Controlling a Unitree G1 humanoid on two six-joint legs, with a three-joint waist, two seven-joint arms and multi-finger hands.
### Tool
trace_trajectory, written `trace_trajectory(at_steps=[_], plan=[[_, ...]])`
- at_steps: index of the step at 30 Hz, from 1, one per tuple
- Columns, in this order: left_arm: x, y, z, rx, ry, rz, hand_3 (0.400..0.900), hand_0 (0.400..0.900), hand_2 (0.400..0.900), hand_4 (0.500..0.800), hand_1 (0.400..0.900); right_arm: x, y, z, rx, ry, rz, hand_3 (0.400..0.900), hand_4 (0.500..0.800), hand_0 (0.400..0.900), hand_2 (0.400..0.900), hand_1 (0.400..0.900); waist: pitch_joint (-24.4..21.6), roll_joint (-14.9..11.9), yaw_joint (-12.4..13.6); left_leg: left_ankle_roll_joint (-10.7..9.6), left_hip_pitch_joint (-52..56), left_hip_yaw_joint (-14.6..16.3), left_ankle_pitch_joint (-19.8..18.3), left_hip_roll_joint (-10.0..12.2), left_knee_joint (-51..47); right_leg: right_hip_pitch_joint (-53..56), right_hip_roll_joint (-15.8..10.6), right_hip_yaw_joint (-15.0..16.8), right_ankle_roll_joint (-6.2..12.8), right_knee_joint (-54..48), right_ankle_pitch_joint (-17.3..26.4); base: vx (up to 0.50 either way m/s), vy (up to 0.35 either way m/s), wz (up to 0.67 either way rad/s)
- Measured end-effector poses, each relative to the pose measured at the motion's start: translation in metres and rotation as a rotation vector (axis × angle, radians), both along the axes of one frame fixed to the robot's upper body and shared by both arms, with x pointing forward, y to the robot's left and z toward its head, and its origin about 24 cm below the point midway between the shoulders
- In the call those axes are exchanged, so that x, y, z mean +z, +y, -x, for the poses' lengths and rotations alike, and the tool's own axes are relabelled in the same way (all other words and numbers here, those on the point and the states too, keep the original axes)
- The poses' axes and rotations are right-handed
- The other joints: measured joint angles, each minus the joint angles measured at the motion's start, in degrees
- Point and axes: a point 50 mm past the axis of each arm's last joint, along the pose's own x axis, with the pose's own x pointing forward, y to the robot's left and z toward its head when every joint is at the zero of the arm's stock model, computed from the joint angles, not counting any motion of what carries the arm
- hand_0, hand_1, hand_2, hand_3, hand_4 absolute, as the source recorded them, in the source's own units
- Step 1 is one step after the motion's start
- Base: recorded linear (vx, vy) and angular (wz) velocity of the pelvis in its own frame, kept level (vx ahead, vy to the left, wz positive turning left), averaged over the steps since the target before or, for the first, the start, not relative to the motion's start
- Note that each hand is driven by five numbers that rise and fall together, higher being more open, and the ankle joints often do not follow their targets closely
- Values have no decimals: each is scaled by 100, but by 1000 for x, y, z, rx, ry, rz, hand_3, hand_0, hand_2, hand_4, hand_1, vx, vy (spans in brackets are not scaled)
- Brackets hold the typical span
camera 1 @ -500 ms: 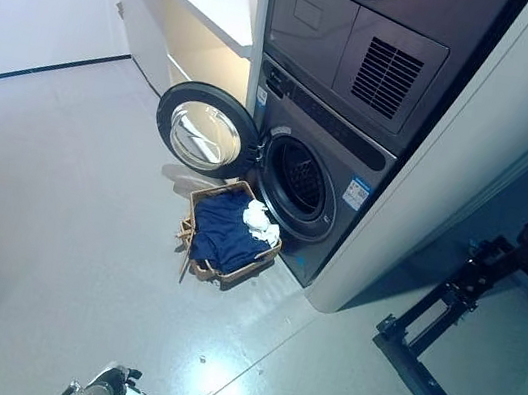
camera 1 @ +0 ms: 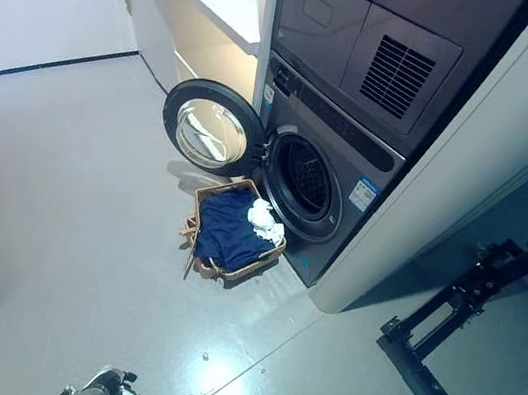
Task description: Put the clothes in the basket into the washing machine.
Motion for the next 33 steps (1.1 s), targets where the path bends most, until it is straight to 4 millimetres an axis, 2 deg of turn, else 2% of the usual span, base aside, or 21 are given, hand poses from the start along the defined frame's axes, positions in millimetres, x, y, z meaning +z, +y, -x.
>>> trace_trajectory(at_steps=[4, 6, 7, 9, 11, 14, 16, 19, 20, 21, 22, 23, 25, 26, 27, 28, 29, 30, 31, 32, 33], plan=[[2, 3, -6, 4, -3, -15, 900, 900, 900, 800, 900, 6, -13, -10, -28, -35, 28, 900, 800, 900, 900, 900, 241, 121, -47, 104, 173, -144, -51, 24, -3, -516, -140, 53, 90, 1598, -352, 123, 186, 33], [4, 5, -15, -15, -18, -26, 900, 900, 900, 800, 900, 7, -21, -5, -19, -10, 56, 900, 800, 900, 900, 900, 435, 183, -79, 237, 279, -397, -39, -34, 34, -1171, -295, 278, 133, 3169, -378, 135, 148, 46], [6, 7, -19, -23, -28, -35, 900, 900, 900, 800, 900, 6, -20, -3, -21, 3, 54, 900, 800, 900, 900, 900, 461, 77, -131, 295, 255, -493, -16, -88, 61, -1443, -362, 504, 157, 3707, -375, 223, 55, 50], [8, 13, -21, -23, -31, -53, 900, 900, 900, 800, 900, 2, -13, 13, -36, 51, 33, 900, 800, 900, 900, 900, 515, 4, -183, 410, 273, -631, 5, -128, 71, -1806, -229, 900, 148, 4063, -393, 253, 12, 44], [7, 15, -16, -21, -10, -60, 900, 900, 900, 800, 900, -1, -10, 24, -45, 80, 19, 900, 800, 900, 900, 900, 623, 51, -259, 445, 292, -796, -1, -133, 79, -1967, -24, 1071, 157, 3698, -400, 335, -34, 41], [5, 14, -11, -19, 13, -63, 900, 900, 900, 800, 900, -3, -6, 31, -56, 97, 2, 900, 800, 900, 900, 900, 750, 24, -488, 447, 320, -979, -70, -198, 86, -1886, 56, 1018, 186, 1799, -348, 473, -71, 44], [5, 11, -11, -20, 15, -56, 900, 900, 900, 800, 900, -4, -3, 35, -60, 111, -6, 900, 800, 900, 900, 900, 764, -13, -540, 386, 370, -1032, -161, -273, 67, -1833, 40, 985, 407, 467, -152, 357, -55, 47], [3, 8, -9, -22, 16, -44, 900, 900, 900, 800, 900, -5, -2, 43, -67, 125, -9, 900, 800, 900, 900, 900, 730, -121, -713, 190, 624, -1333, -370, -341, 36, -1720, 63, 1171, 347, 201, -26, 413, -138, 58], [2, 5, -8, -25, 18, -37, 900, 900, 900, 800, 900, -5, -3, 51, -83, 141, -10, 900, 800, 900, 900, 900, 620, -127, -762, 149, 716, -1526, -489, -304, 31, -1643, 130, 1333, 214, 373, 99, 512, -207, 55], [0, 0, -6, -30, 24, -27, 900, 900, 900, 800, 900, -5, -5, 57, -95, 160, -4, 900, 800, 900, 900, 900, 522, -61, -835, -1, 795, -1708, -615, -197, 50, -1649, 297, 1545, 164, 588, 148, 386, -157, 29], [-1, -6, -5, -39, 23, -11, 900, 900, 900, 800, 900, -4, -7, 65, -102, 175, 4, 900, 800, 900, 900, 900, 365, 70, -868, -93, 855, -1828, -739, 4, 72, -1621, 475, 1520, 125, 718, 197, 264, -107, 26], [-2, -9, -4, -41, 25, 0, 900, 900, 900, 800, 900, -3, -9, 69, -103, 186, 9, 900, 800, 900, 900, 900, 254, 141, -823, -306, 845, -1791, -963, 72, 413, -1521, 604, 1459, 42, 705, 258, 341, -134, 34], [-4, -16, -3, -56, 27, 15, 900, 900, 900, 800, 900, -2, -13, 53, -93, 135, 13, 900, 800, 900, 900, 900, 229, 112, -775, -687, 328, -1648, -1510, 16, 2214, -1131, 700, 1378, -188, 561, 334, 320, -165, 39], [-3, -18, -9, -72, 16, 16, 900, 900, 900, 800, 900, -1, -14, 48, -83, 120, 18, 900, 800, 900, 900, 900, 200, 29, -789, -899, -128, -1639, -1510, -101, 3276, -1006, 660, 1335, -317, 462, 403, 152, -110, 22], [-3, -22, -11, -84, 7, 28, 900, 900, 900, 800, 900, 1, -19, 38, -65, 92, 31, 900, 800, 900, 900, 900, 171, -10, -693, -1178, -616, -1644, -1326, -184, 4449, -956, 658, 1222, -670, 510, 396, 275, -194, 13], [-3, -26, -13, -87, -5, 39, 900, 900, 900, 800, 900, 4, -24, 29, -36, 71, 53, 900, 800, 900, 900, 900, 153, 62, -631, -1247, -910, -1651, -1274, -201, 5155, -886, 710, 1104, -765, 492, 401, 277, -188, 8], [-2, -29, -18, -94, -24, 48, 900, 900, 900, 800, 900, 7, -26, 12, -21, 24, 65, 900, 800, 900, 900, 900, 121, 121, -555, -1285, -1140, -1626, -1003, -212, 5547, -755, 765, 1089, -924, 479, 292, 369, -242, 6], [1, -31, -30, -106, -53, 47, 900, 900, 900, 800, 900, 7, -24, 0, 0, 0, 67, 900, 800, 900, 900, 900, 145, 62, -554, -1301, -1465, -1345, -737, -158, 5962, -666, 743, 1068, -1001, 445, 257, 254, -146, -5], [3, -30, -36, -114, -68, 40, 900, 900, 900, 800, 900, 8, -20, -10, 18, -23, 61, 900, 800, 900, 900, 900, 220, -39, -536, -1171, -1617, -1051, -728, -92, 5960, -542, 681, 1070, -1051, 398, 231, 251, -96, -13], [5, -27, -43, -122, -84, 32, 900, 900, 900, 800, 900, 8, -16, -16, 29, -46, 49, 900, 800, 900, 900, 900, 298, -177, -495, -889, -1716, -580, -746, 37, 5648, -487, 635, 1082, -1060, 338, 208, 253, -50, -12], [8, -28, -51, -135, -109, 27, 900, 900, 900, 800, 900, 10, -12, -30, 50, -87, 47, 900, 800, 900, 900, 900, 354, -205, -448, -734, -1809, -385, -789, 152, 5252, -388, 639, 1080, -1062, 259, 203, 288, 13, -13]])
